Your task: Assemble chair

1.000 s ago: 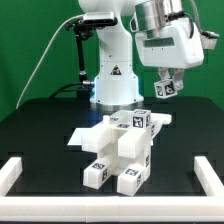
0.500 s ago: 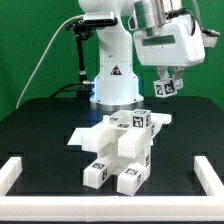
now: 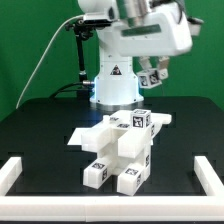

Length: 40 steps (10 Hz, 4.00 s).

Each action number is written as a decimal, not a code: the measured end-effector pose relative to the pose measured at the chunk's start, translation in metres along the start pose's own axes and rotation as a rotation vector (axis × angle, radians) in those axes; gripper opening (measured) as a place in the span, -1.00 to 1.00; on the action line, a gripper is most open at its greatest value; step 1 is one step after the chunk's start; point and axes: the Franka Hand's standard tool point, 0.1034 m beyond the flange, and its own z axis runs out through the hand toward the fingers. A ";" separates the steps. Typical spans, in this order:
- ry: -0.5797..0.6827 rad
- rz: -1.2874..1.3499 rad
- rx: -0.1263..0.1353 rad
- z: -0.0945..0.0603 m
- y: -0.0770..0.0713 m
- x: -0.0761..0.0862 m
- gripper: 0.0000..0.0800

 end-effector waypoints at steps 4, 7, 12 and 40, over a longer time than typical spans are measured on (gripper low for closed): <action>0.013 -0.004 0.002 -0.001 0.002 0.006 -0.29; 0.026 -0.119 -0.048 0.001 0.010 0.019 -0.29; 0.065 -0.314 -0.108 0.006 0.014 0.050 -0.29; 0.165 -0.458 -0.189 0.050 0.035 0.076 0.62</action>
Offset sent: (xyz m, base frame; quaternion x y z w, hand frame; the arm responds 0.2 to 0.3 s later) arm 0.0000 0.0000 0.0000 0.0000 0.0000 0.0000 1.0000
